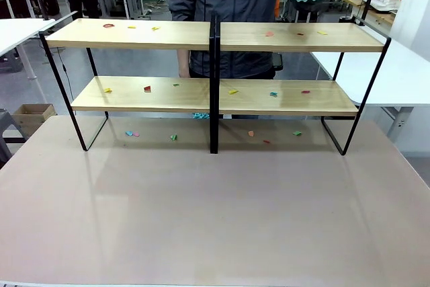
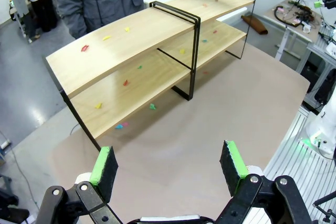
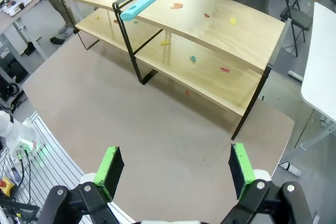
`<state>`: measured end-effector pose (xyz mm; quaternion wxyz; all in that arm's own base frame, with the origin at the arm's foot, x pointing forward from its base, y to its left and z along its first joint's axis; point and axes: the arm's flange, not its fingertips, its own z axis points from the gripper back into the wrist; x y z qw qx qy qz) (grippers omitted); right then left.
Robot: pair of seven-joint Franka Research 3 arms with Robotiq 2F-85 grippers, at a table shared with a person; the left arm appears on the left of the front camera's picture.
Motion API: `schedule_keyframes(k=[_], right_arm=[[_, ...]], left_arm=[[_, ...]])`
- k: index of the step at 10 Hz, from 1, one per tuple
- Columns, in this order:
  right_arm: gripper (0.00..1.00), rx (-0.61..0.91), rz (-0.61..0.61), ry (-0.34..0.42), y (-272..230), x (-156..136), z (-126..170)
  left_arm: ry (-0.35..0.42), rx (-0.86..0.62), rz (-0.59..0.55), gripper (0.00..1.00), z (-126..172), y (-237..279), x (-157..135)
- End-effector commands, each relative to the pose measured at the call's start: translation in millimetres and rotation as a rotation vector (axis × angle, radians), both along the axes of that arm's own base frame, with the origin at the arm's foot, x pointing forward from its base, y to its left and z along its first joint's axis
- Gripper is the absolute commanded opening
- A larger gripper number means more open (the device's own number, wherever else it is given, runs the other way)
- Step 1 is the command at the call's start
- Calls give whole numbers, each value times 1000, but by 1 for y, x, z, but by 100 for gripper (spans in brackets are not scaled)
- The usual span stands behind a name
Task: Clean the shelves.
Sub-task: Pick up the Duster when the human hands it over.
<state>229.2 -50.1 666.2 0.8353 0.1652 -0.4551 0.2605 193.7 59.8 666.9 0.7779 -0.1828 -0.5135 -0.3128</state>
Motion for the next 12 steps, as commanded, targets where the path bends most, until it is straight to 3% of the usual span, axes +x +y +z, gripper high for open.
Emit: schedule_keyframes(k=[1, 10, 11, 12], right_arm=[[100, 0, 0, -5, 0, -2, 1], [100, 0, 0, -3, 0, -1, 1], [100, 296, 32, 127, 1, 22, 17], [100, 589, -96, 282, 11, 53, 44]], left_arm=[[-5, -1, 7, 100, 1, 1, -2], [-5, -1, 7, 100, 1, 1, -2], [-5, -1, 7, 100, 1, 1, -2], [-5, -1, 7, 100, 1, 1, -2]])
